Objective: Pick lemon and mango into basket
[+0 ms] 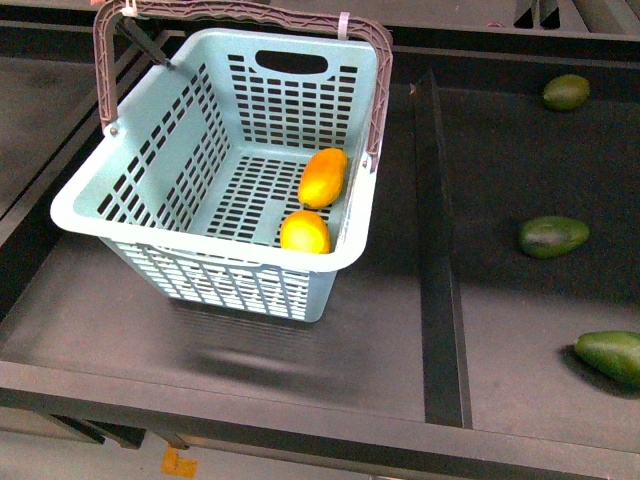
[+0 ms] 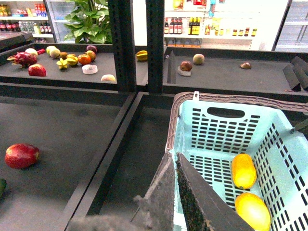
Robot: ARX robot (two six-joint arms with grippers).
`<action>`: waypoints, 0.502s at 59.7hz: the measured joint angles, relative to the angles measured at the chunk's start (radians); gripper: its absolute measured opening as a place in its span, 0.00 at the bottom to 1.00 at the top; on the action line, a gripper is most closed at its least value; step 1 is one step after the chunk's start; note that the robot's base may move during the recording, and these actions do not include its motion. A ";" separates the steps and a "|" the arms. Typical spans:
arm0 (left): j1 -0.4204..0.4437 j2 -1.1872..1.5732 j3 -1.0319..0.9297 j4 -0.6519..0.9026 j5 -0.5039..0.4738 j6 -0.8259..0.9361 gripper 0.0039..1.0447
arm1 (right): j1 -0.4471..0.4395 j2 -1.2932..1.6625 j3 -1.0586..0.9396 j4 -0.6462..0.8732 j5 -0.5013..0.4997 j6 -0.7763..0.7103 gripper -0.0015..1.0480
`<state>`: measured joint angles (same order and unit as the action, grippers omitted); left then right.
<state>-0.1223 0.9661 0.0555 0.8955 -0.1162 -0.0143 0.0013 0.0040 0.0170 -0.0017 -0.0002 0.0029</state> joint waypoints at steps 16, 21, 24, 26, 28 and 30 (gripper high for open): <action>0.116 -0.251 -0.039 -0.206 0.108 0.003 0.03 | 0.000 0.000 0.000 0.000 0.000 0.000 0.92; 0.117 -0.315 -0.040 -0.265 0.116 0.003 0.03 | 0.000 0.000 0.000 0.000 0.000 0.000 0.92; 0.118 -0.357 -0.040 -0.302 0.116 0.003 0.03 | 0.000 0.000 0.000 0.000 0.000 0.000 0.92; 0.118 -0.384 -0.040 -0.327 0.116 0.003 0.03 | 0.000 0.000 0.000 0.000 0.000 0.000 0.92; 0.118 -0.410 -0.040 -0.351 0.116 0.003 0.03 | 0.000 0.000 0.000 0.000 0.000 0.000 0.92; 0.118 -0.428 -0.040 -0.367 0.116 0.003 0.03 | 0.000 0.000 0.000 0.000 0.000 0.000 0.92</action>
<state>-0.0044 0.5377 0.0151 0.5285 -0.0002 -0.0109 0.0013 0.0040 0.0170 -0.0017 0.0002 0.0029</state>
